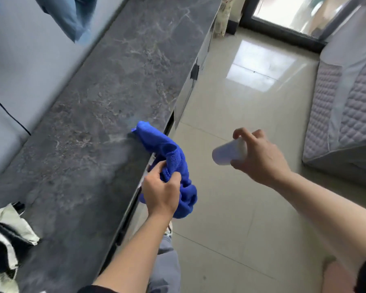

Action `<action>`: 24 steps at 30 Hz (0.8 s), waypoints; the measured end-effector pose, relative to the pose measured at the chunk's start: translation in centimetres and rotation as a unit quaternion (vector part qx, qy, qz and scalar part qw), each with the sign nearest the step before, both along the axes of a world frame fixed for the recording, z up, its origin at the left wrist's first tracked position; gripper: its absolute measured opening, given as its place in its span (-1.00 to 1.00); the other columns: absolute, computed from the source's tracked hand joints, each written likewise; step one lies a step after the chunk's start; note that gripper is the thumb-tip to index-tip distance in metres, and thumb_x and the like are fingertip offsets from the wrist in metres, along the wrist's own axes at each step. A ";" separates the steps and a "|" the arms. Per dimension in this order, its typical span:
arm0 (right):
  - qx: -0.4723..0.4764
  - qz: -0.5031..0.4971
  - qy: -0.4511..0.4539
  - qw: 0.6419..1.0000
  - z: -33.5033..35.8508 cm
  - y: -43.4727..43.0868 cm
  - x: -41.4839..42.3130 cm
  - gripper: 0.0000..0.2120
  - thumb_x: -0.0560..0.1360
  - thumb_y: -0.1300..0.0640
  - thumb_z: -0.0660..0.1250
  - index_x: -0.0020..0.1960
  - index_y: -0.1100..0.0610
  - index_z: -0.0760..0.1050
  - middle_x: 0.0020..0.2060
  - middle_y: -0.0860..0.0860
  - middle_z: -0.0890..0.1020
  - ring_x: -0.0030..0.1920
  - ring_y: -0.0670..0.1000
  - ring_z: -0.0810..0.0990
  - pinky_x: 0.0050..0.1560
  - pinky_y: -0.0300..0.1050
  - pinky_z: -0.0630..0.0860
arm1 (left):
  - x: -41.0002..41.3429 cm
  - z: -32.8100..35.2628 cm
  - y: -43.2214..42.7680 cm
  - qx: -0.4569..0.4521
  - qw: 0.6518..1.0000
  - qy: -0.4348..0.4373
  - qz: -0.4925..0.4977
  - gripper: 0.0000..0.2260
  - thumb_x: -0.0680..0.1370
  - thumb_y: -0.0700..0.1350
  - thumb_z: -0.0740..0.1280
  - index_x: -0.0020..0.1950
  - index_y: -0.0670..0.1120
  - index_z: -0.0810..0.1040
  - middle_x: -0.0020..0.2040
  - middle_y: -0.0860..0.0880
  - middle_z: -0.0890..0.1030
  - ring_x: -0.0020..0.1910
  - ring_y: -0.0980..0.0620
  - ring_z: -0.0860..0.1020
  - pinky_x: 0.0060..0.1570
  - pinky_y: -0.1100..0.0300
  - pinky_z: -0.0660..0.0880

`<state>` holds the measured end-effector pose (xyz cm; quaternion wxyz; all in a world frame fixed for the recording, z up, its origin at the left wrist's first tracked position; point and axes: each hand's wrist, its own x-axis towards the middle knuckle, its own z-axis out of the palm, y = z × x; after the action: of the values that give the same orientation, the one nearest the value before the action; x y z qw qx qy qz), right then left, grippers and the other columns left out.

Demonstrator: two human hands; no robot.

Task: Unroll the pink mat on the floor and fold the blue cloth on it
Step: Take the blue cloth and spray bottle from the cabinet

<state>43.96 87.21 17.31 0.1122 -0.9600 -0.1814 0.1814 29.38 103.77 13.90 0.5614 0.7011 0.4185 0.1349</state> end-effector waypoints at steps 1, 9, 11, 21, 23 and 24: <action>-0.010 -0.005 -0.001 1.000 0.4 -3.3 -0.6 -0.46 0.31 0.03 0.46 0.20 -0.14 0.30 0.06 0.08 0.41 -0.26 0.20 0.47 -0.26 -0.08 0.38 | -0.2 0.5 -2.5 -0.001 1.000 -0.004 0.000 -0.88 0.26 -0.17 0.24 -0.44 0.00 0.35 -0.56 0.14 0.40 -0.50 0.13 0.33 -0.40 0.25 0.33; 0.012 -0.075 0.015 0.997 -0.8 -27.5 -5.8 -0.45 0.26 -0.01 0.48 0.16 -0.14 0.30 -0.03 0.04 0.36 -0.26 0.24 0.53 -0.20 0.00 0.53 | -1.8 -0.8 -23.3 0.052 0.998 -0.029 0.014 -0.91 0.34 -0.16 0.21 -0.20 -0.05 0.47 -0.28 0.00 0.53 -0.26 -0.04 0.44 -0.19 0.12 0.41; 0.004 -0.099 0.029 0.995 -3.0 -34.6 -7.3 -0.46 0.27 -0.01 0.47 0.17 -0.14 0.31 -0.01 0.03 0.36 -0.25 0.24 0.55 -0.20 0.00 0.53 | -1.7 -2.8 -30.5 0.047 0.998 -0.031 0.011 -0.88 0.38 -0.19 0.23 -0.13 -0.03 0.47 -0.16 -0.06 0.56 -0.19 -0.05 0.47 -0.17 0.16 0.40; -0.046 -0.185 0.072 0.979 -22.2 -52.1 -14.0 -0.54 0.33 0.01 0.40 0.13 -0.17 0.27 0.00 -0.01 0.33 -0.30 0.17 0.52 -0.31 -0.09 0.42 | -1.4 -18.1 -46.0 0.017 0.996 -0.078 -0.051 -0.82 0.52 -0.21 0.26 -0.03 0.09 0.46 0.00 -0.07 0.57 -0.04 0.00 0.54 0.05 0.10 0.49; -0.055 -0.189 0.077 0.977 -26.9 -54.2 -15.0 -0.55 0.33 0.01 0.39 0.13 -0.17 0.26 0.01 0.00 0.33 -0.30 0.16 0.52 -0.30 -0.09 0.42 | -0.7 -21.7 -48.0 0.002 0.994 -0.092 -0.065 -0.81 0.51 -0.22 0.26 -0.03 0.10 0.46 -0.04 0.00 0.57 -0.08 0.05 0.53 0.02 0.14 0.49; -0.060 -0.193 0.076 0.976 -29.1 -55.2 -15.3 -0.55 0.33 0.02 0.38 0.13 -0.18 0.26 0.01 0.00 0.33 -0.29 0.17 0.52 -0.29 -0.09 0.42 | -0.3 -23.4 -48.9 -0.006 0.993 -0.094 -0.075 -0.81 0.50 -0.22 0.26 -0.03 0.08 0.47 -0.07 0.03 0.56 -0.10 0.08 0.53 0.00 0.17 0.49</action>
<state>28.64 32.02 -11.83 0.1005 -0.9652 0.0281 0.2397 29.09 54.83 -9.46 0.6109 0.7111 0.3114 0.1553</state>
